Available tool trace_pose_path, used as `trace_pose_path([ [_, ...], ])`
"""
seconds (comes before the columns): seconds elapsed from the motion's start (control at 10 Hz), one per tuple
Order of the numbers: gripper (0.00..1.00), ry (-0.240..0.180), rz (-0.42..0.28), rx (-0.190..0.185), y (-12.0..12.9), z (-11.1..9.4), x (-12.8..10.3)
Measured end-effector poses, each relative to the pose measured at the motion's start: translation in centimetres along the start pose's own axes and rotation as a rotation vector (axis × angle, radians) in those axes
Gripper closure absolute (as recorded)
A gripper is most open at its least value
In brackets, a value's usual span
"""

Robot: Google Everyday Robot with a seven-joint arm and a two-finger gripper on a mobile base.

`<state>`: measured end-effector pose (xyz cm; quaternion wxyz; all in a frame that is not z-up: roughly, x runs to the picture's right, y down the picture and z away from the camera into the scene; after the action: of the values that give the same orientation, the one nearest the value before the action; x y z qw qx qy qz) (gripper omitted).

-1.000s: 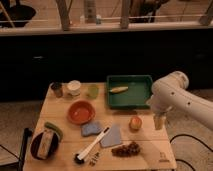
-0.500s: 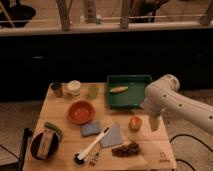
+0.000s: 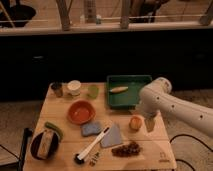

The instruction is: Place apple in red bowl

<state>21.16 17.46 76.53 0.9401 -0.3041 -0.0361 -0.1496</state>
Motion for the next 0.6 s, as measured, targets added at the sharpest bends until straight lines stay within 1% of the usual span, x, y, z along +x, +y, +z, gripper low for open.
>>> trace_pose_path([
  [0.2,0.2,-0.008,-0.014,-0.004,-0.1,1.6,-0.5],
  [0.6,0.2,-0.021,-0.035,-0.018,0.0,3.2,-1.0],
])
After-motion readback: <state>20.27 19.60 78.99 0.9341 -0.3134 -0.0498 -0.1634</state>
